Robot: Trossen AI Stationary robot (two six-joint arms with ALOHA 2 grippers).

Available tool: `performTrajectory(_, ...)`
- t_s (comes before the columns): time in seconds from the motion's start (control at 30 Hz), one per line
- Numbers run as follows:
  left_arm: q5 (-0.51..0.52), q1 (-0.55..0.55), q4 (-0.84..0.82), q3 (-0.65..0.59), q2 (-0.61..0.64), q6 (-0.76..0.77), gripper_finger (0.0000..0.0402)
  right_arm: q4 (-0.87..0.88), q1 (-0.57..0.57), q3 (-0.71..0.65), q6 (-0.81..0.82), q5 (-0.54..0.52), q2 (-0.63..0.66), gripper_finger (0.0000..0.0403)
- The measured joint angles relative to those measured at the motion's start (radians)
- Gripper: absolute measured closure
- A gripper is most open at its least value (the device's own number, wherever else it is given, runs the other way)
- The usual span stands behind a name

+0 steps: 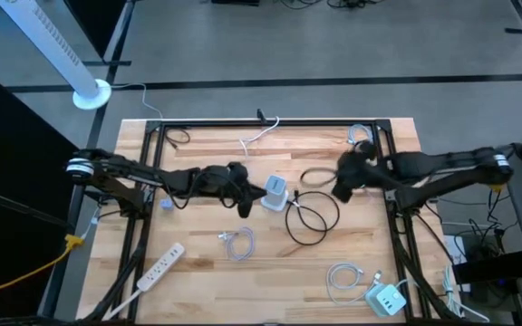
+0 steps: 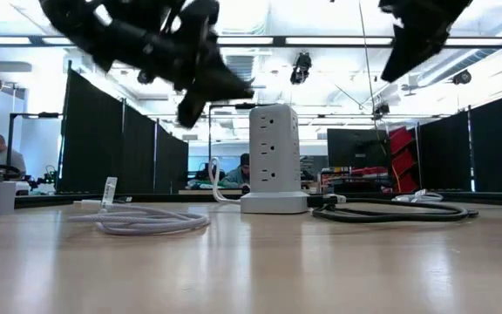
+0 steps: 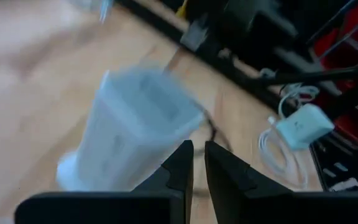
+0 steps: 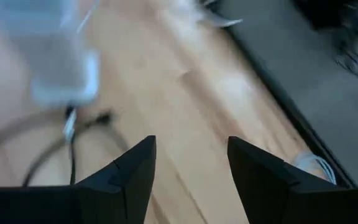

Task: Plug in charger cables
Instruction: Insert the center white charger cable into the bottom left white outlet extension

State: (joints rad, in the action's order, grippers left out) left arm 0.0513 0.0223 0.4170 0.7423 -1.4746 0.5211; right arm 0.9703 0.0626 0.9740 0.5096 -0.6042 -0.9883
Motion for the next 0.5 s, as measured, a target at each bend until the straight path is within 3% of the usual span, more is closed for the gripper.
performTrajectory(0.2,0.19,0.002,-0.006,0.122,-0.008,-0.087,0.0372,0.044,-0.161,-0.064,0.208,-0.074,0.018,0.0255)
performTrajectory(0.3,0.221,0.002,-0.005,0.18,-0.008,-0.088,0.0372,0.037,-0.291,-0.095,0.219,-0.063,-0.031,0.0275)
performTrajectory(0.5,0.174,-0.01,-0.141,0.274,0.012,-0.075,0.0372,0.035,-0.442,-0.115,0.113,0.116,-0.15,0.0305)
